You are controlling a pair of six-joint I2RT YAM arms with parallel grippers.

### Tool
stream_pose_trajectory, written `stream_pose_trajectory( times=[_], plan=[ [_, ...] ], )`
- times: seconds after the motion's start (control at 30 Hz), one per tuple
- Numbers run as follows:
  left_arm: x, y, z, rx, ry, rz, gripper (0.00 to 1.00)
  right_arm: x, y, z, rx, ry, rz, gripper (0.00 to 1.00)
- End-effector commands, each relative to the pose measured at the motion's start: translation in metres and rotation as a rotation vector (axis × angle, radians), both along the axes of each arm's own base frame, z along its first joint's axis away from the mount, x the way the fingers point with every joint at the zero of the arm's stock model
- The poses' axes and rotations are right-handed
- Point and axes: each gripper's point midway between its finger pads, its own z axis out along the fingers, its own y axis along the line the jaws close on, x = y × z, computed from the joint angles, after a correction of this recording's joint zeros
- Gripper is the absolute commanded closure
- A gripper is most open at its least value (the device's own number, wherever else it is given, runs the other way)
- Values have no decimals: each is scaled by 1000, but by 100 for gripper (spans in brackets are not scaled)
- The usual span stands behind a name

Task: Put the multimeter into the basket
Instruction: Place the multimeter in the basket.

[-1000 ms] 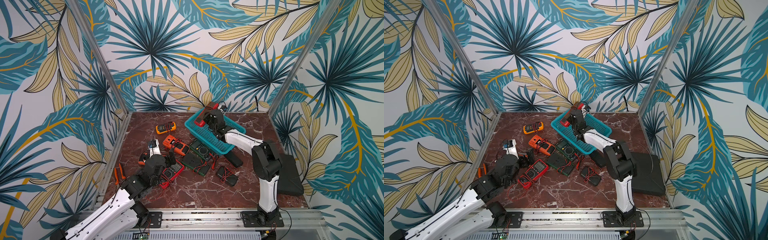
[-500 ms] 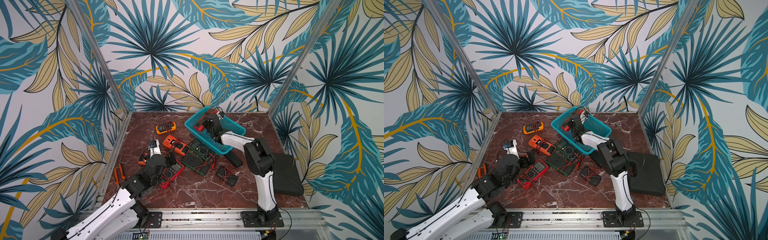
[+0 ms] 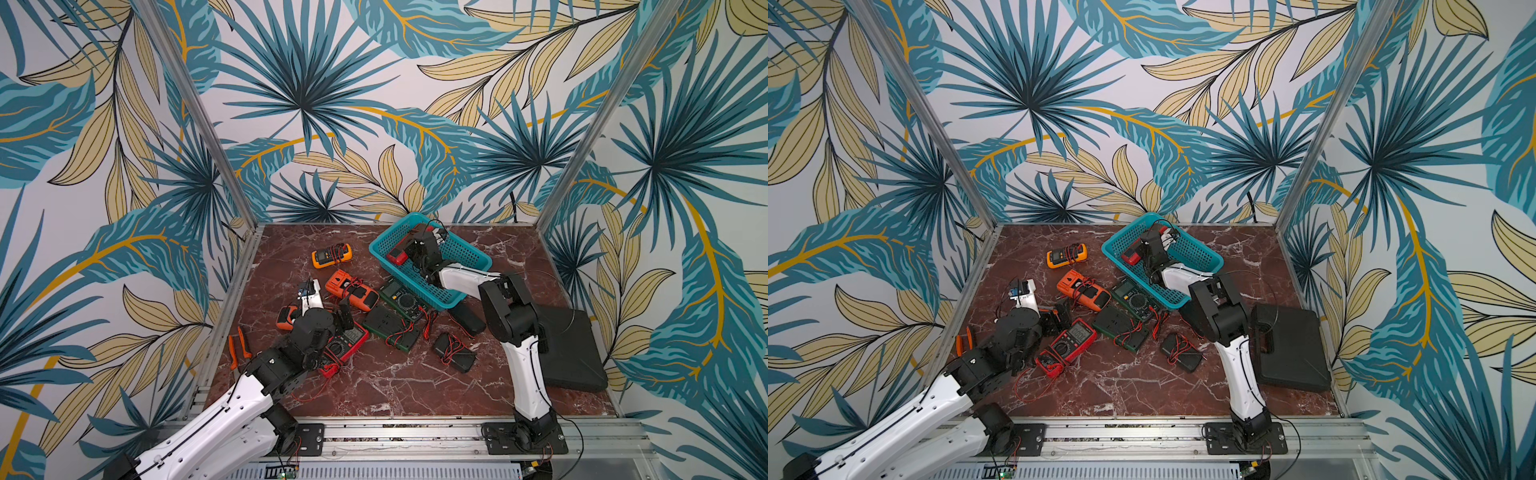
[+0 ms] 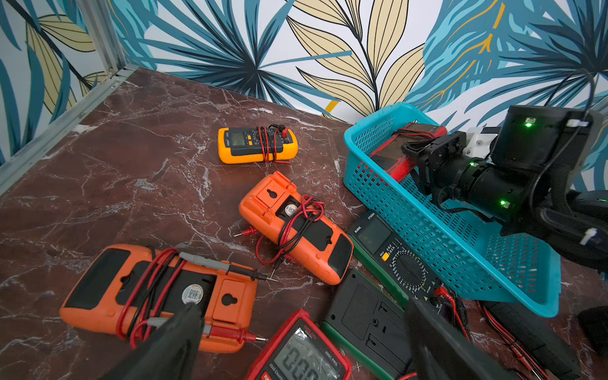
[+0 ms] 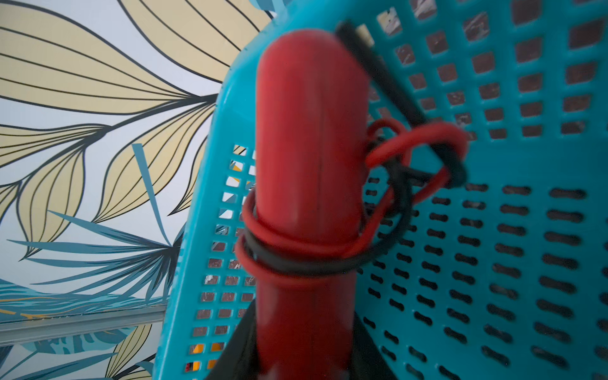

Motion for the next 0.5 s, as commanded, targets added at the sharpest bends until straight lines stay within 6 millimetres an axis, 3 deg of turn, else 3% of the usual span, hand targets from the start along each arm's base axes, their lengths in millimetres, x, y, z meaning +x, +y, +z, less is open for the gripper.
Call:
stream_pose_trajectory(
  times=[0.0,0.17,0.33,0.47],
  plan=[
    [1,-2,-5,-12,13,-2,0,10,4,18,50,-27,-7,88],
    [2,-4,-7,-16,20,-9,0,8,-1,11,29,9,-1,69],
    [2,-5,-6,-19,16,-12,0,2,-10,2,-29,75,-4,36],
    [2,-6,-6,-21,19,-14,0,-2,-15,-2,-73,121,11,24]
  ],
)
